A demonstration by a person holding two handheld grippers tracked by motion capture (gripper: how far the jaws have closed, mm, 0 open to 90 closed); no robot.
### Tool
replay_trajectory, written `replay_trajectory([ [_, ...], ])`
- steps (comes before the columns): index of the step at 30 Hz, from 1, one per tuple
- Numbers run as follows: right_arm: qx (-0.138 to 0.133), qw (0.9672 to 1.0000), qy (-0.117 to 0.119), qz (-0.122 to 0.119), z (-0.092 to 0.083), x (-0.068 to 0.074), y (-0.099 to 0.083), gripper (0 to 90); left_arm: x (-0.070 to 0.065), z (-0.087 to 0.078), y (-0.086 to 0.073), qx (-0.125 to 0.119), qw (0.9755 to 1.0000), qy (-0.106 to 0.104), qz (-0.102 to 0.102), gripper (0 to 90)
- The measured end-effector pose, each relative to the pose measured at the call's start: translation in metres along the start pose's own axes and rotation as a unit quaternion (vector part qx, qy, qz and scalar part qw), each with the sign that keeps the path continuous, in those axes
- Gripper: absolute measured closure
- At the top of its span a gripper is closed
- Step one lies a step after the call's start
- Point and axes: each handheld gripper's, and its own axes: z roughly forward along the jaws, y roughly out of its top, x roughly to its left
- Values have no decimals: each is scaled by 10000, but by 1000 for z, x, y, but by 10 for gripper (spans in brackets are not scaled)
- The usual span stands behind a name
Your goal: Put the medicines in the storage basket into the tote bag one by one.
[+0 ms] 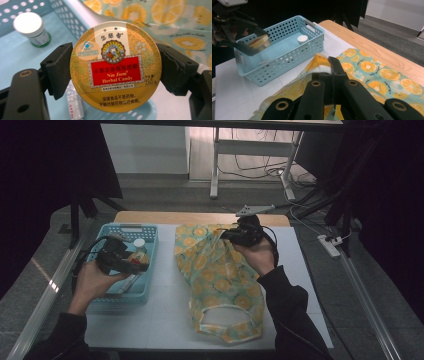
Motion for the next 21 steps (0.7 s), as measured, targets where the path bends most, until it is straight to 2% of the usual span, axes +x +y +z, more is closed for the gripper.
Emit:
replay_trajectory([
  [6, -3, 10000, -6, 5, 0, 0, 0, 900, -18, 1, 5, -37, 9997, -182, 174, 205],
  [12, 6, 10000, -4, -7, 1, 0, 0, 900, -43, 4, 11, -58, 9984, -345, 444, 205],
  [21, 15, 10000, -19, 4, 3, -1, -1, 900, -83, 10, 27, -52, 9937, -677, 893, 205],
])
